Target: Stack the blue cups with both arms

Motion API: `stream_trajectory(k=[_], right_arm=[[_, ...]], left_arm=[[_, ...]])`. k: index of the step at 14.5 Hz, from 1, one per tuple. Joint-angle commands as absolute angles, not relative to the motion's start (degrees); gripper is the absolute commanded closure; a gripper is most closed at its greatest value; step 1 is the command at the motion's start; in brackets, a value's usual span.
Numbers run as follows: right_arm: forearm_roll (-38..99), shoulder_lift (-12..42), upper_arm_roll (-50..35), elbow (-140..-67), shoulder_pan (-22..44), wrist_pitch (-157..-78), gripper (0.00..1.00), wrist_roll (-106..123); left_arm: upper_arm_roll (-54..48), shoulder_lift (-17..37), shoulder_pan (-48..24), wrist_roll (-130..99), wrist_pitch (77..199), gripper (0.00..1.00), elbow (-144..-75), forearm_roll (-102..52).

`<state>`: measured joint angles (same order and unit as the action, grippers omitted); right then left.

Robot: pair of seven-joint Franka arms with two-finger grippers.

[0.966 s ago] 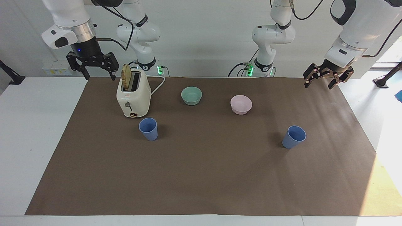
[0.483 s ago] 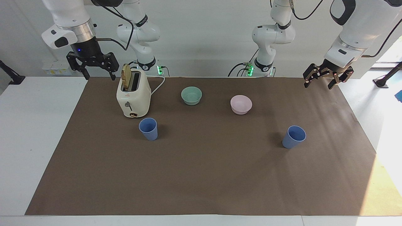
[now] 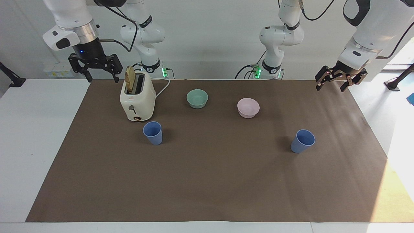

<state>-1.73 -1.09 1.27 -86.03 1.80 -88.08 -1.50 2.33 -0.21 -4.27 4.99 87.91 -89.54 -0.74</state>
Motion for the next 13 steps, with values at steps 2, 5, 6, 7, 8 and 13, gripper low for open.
stream_trajectory(k=[2, 5, 6, 7, 8, 13], right_arm=[[-0.88, -2.64, 1.23, -87.89, 0.79, -88.77, 0.00, -0.35], [-0.88, -2.64, 1.23, -87.89, 0.79, -88.68, 0.00, -0.26], [-0.88, -2.64, 1.23, -87.89, 0.79, -88.59, 0.00, -0.26], [-0.88, -2.72, 1.23, -87.98, 0.79, -88.59, 0.00, -0.26], [-0.88, -2.72, 1.23, -87.98, 0.79, -88.59, 0.00, -0.26], [-0.88, -2.64, 1.23, -87.98, 0.79, -88.59, 0.00, -0.26]], left_arm=[[2.55, -0.35, -4.39, 4.39, 86.75, 0.00, -88.86, -0.88], [2.55, -0.35, -4.39, 4.39, 87.10, 0.00, -88.86, -0.88], [2.55, -0.44, -4.39, 4.48, 87.10, 0.00, -88.94, -0.88], [2.55, -0.44, -4.39, 4.40, 87.10, 0.00, -88.95, -0.88], [2.55, -0.44, -4.39, 4.48, 87.10, 0.00, -88.95, -0.88], [2.55, -0.44, -4.39, 4.83, 87.45, 0.00, -89.03, -0.88]])
